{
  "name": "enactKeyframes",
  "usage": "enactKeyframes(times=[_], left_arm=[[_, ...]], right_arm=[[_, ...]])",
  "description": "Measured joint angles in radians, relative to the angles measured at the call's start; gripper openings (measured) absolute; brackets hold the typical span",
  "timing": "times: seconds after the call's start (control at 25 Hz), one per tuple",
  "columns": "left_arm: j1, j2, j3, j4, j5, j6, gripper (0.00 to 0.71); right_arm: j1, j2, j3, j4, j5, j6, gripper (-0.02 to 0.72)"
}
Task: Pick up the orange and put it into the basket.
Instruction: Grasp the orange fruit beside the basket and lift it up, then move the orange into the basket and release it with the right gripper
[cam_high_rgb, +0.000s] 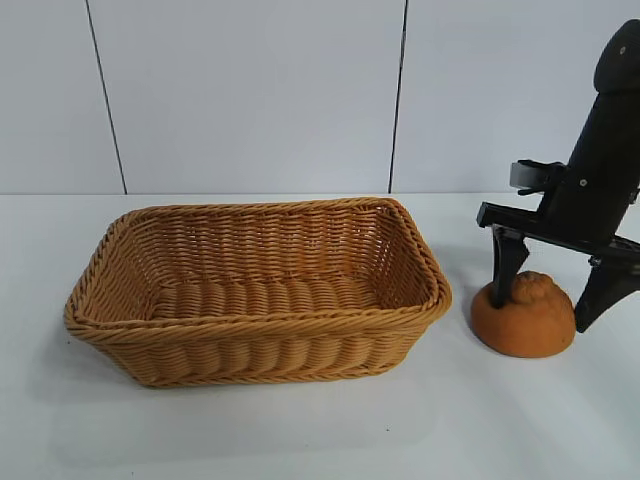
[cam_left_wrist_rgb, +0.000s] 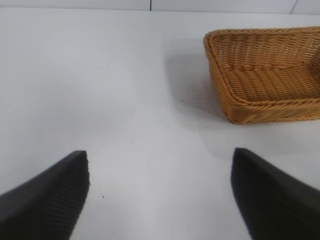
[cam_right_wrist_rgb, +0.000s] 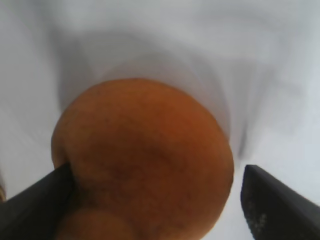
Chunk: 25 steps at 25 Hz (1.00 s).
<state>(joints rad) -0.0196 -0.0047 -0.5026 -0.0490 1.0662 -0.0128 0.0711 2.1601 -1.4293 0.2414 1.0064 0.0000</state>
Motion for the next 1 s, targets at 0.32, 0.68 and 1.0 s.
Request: enactKeyframes(times=[0.32, 0.68, 1.0], left_arm=[[0.0, 0.0, 0.0, 0.0, 0.0, 0.0, 0.559], [0.0, 0.0, 0.0, 0.0, 0.0, 0.0, 0.559], [0.0, 0.0, 0.0, 0.0, 0.0, 0.0, 0.559]], right_arm=[[0.0, -0.049, -0.009, 0.005, 0.037, -0.041, 0.029], [0.0, -0.262, -0.135, -0.002, 0.089, -0.047, 0.029], [0.022, -0.327, -0.185, 0.014, 0.101, -0.047, 0.029]])
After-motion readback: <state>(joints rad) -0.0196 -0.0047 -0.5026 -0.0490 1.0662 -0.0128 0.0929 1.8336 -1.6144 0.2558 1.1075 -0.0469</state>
